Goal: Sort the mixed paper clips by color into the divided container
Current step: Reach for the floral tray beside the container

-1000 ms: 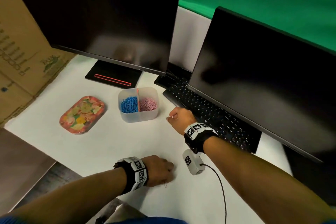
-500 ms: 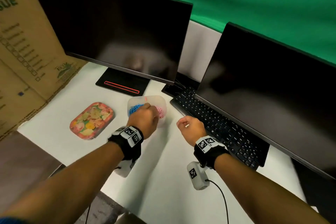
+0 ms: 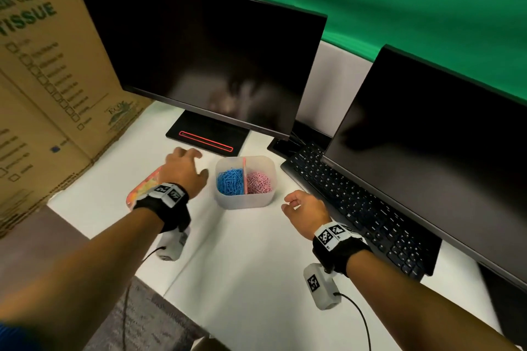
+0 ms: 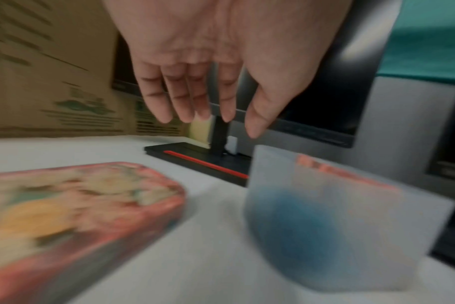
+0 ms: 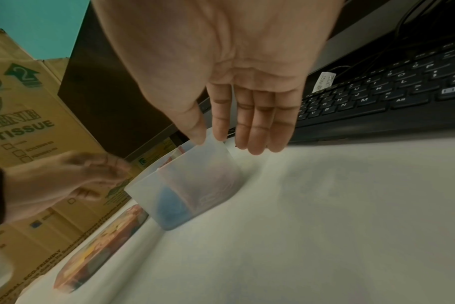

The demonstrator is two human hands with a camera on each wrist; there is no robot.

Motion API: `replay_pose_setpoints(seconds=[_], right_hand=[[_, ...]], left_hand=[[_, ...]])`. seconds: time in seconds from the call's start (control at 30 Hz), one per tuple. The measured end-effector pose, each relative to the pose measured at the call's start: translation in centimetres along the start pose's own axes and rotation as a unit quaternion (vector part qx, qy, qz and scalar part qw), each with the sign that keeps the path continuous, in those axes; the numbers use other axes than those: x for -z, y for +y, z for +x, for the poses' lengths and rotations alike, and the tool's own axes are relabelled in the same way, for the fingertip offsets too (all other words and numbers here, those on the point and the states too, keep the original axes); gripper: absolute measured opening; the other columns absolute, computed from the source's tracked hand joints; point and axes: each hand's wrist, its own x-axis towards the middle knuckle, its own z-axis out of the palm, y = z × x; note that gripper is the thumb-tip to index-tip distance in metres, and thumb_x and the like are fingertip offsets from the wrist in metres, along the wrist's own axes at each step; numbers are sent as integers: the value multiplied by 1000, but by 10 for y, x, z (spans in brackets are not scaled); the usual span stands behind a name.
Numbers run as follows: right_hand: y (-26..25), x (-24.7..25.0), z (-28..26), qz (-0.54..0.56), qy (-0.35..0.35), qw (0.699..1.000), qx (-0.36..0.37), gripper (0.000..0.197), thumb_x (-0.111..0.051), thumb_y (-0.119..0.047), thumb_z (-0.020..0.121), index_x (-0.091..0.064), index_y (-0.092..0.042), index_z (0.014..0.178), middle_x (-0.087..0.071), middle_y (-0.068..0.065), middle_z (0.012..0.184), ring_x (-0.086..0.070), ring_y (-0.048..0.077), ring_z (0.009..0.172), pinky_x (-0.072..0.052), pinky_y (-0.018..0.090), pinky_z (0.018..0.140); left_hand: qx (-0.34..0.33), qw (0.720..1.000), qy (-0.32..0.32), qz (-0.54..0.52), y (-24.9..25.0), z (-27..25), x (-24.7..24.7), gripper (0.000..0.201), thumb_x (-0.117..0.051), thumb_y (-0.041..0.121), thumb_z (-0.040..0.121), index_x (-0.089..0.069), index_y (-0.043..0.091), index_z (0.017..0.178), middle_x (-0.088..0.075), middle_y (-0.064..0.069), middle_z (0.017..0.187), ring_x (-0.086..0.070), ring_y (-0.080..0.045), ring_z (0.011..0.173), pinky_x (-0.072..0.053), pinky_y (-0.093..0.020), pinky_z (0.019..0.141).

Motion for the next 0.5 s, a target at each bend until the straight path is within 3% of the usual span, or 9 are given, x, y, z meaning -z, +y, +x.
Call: replay_pose_setpoints(seconds=[0.1, 0.2, 0.27, 0.5], right_hand=[[-4, -3, 3, -16, -10, 1000, -3, 29, -62, -33, 89, -62, -23, 116, -65, -3, 112, -61, 16, 101, -42, 19, 82], [-8, -4, 8, -22, -9, 1000, -8, 31, -62, -32, 89, -60, -22, 118, -64, -1, 115, -62, 17, 104, -42, 19, 84], [-9, -5, 11, -20, -7, 1000, -10, 31, -63, -32, 88, -60, -23, 118, -65, -1, 115, -62, 18, 103, -46, 22, 88], [-19, 1, 16, 9, 15, 1000, 4, 28, -64, -26, 87, -62, -22, 115, -65, 0, 113, -62, 17, 96, -50, 30, 89]], left_hand=[[81, 993, -54, 61, -40, 2, -2, 61, -59, 48, 79, -41, 29, 134, -42, -9, 135, -42, -34, 123, -41, -48, 100], [128, 975, -143, 114, -63, -1, -12, 99, -73, 62, 59, -26, 31, 140, -37, -10, 138, -40, -36, 125, -40, -49, 101], [135, 966, -163, 147, -70, -2, -21, 113, -76, 67, 48, -21, 34, 140, -35, -11, 136, -40, -37, 125, -42, -50, 100], [169, 969, -147, 106, -84, 5, -13, 110, -79, 57, 45, -23, 36, 136, -41, -12, 124, -42, -36, 116, -44, -50, 95]])
